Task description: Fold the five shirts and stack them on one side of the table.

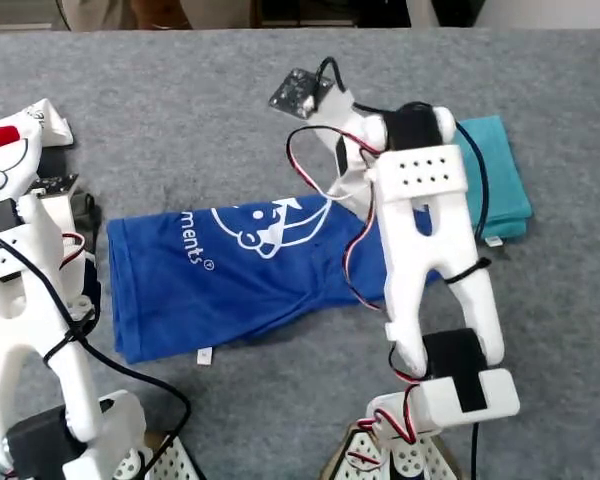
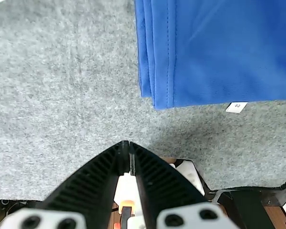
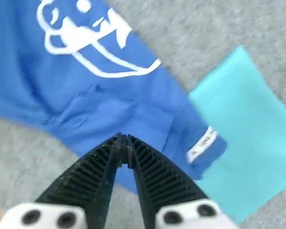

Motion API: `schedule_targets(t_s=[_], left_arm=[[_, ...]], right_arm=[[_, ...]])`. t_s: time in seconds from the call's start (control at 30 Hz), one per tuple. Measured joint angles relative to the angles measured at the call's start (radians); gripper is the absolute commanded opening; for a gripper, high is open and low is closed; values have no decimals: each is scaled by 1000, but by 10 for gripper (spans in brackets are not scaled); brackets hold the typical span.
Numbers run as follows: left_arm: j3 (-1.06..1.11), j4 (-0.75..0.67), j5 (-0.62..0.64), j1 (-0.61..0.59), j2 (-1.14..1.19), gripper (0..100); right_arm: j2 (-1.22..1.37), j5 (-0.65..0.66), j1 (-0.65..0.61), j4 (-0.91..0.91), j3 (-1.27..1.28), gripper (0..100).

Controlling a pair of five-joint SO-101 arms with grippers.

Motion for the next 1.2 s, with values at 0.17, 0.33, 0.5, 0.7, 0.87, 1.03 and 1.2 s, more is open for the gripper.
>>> schedule_targets(t_s=[0.17, 0.33, 0.5, 0.7, 0.87, 1.03, 1.2], left_arm=[[-14, 0, 78, -44, 0, 111], [-44, 0, 91, -66, 0, 111], [-46, 0, 95, -74, 0, 114], [-46, 0, 100, -75, 0, 115], [-46, 0, 100, -75, 0, 205], [-55, 11, 100, -94, 0, 241], [-97, 11, 101, -94, 29, 243]], right_arm=[[0, 9, 0, -75, 218, 2], [0, -46, -6, -419, 563, 2], [40, -54, -40, -643, 727, 2], [57, -54, -37, -516, 651, 2], [-77, -54, 2, -302, 496, 2], [-319, -54, 48, -222, 391, 2], [-508, -54, 66, -219, 450, 2]])
